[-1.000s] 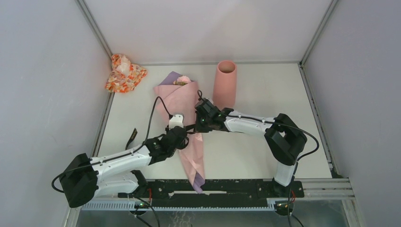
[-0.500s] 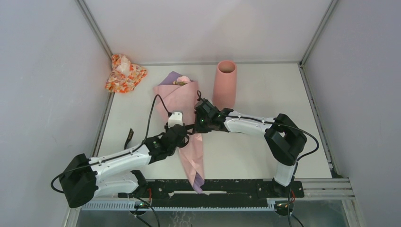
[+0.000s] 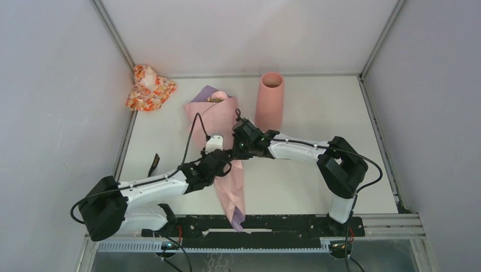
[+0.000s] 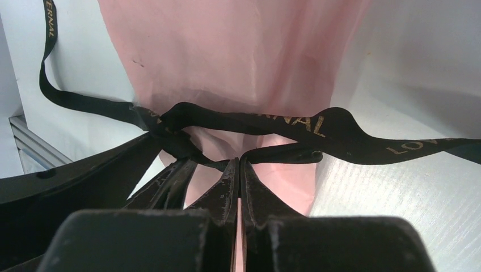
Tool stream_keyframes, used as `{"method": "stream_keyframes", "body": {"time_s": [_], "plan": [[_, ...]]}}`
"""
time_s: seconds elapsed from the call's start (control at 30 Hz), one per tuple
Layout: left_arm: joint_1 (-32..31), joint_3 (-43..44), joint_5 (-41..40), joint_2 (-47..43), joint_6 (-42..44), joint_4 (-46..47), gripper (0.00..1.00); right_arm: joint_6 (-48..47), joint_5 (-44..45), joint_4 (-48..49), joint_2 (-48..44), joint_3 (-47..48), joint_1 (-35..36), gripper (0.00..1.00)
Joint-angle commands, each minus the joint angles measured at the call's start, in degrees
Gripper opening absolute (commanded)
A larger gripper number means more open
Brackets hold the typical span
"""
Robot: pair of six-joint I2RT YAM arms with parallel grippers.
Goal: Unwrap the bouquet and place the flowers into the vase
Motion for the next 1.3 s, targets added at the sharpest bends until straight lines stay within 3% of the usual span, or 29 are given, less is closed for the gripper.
{"method": "stream_keyframes", "body": {"time_s": [0.0, 0.1, 0.13, 0.2, 0.23, 0.83, 1.27], "plan": [[-0.1, 2.4, -1.1, 1.8, -0.3, 3.0, 0.38, -0.1, -0.3, 2.5, -0.9, 1.0, 0.8, 0.04], [-0.1, 2.9, -2.2, 2.2, -1.1, 2.4, 0.3, 0.0, -0.2, 2.4, -1.6, 0.4, 1.0, 0.04], [-0.1, 3.0, -2.7, 2.1, -1.4, 2.0, 0.25, 0.0, -0.2, 2.5, -1.9, 0.2, 0.9, 0.03], [-0.1, 3.4, -4.2, 1.3, -2.6, 0.4, 0.05, 0.2, 0.0, 2.6, -2.4, -0.4, 0.9, 0.02], [-0.1, 3.6, -5.0, 0.7, -3.1, -0.5, 0.01, 0.3, 0.2, 2.6, -2.7, -0.7, 0.9, 0.02], [1.9, 3.1, -11.8, -10.8, -9.0, -12.8, 0.0, 3.1, 7.8, 1.1, -9.0, -9.6, -0.5, 0.0], [10.9, 2.7, -13.1, -23.2, -14.5, -24.1, 0.0, 6.2, 14.9, -4.2, -12.9, -16.8, -5.8, 0.0]]}}
